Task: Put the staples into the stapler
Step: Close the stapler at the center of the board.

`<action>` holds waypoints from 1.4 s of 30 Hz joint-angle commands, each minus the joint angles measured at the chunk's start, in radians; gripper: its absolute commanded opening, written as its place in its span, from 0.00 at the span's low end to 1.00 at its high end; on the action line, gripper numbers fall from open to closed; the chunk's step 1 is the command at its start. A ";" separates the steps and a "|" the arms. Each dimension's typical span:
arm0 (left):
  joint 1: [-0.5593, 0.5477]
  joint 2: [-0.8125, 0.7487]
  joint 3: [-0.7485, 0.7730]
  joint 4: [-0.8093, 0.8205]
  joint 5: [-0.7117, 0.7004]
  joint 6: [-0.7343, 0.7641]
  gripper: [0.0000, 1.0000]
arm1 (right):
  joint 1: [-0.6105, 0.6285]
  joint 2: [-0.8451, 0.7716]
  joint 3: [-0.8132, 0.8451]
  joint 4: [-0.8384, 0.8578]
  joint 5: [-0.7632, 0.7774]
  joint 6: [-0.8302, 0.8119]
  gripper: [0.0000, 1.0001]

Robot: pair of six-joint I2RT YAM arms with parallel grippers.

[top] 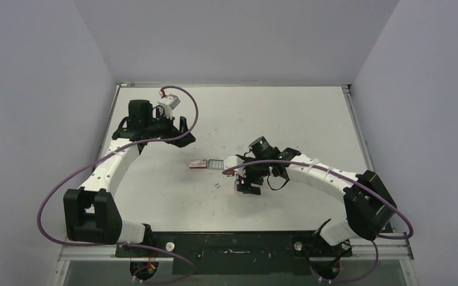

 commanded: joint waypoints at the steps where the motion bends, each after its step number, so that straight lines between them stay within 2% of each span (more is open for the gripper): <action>1: 0.019 -0.034 0.014 0.021 0.018 -0.008 0.97 | 0.032 0.009 -0.026 0.042 -0.031 0.016 0.72; 9: 0.031 -0.032 0.013 0.043 0.062 -0.024 0.97 | 0.070 0.080 0.008 0.080 0.020 0.065 0.67; 15: 0.036 -0.035 0.011 0.056 0.076 -0.029 0.97 | 0.076 0.114 0.031 0.088 0.035 0.089 0.58; 23: 0.040 -0.030 0.008 0.067 0.087 -0.031 0.97 | 0.079 0.141 0.053 0.105 0.045 0.134 0.51; 26: 0.041 -0.029 0.007 0.070 0.089 -0.033 0.97 | 0.079 0.151 0.062 0.101 0.042 0.137 0.44; 33: 0.043 -0.031 -0.001 0.079 0.090 -0.033 0.97 | 0.065 0.174 0.093 0.065 0.000 0.145 0.21; 42: 0.043 -0.038 -0.025 0.101 0.092 -0.030 0.97 | -0.009 0.240 0.130 0.039 -0.094 0.199 0.10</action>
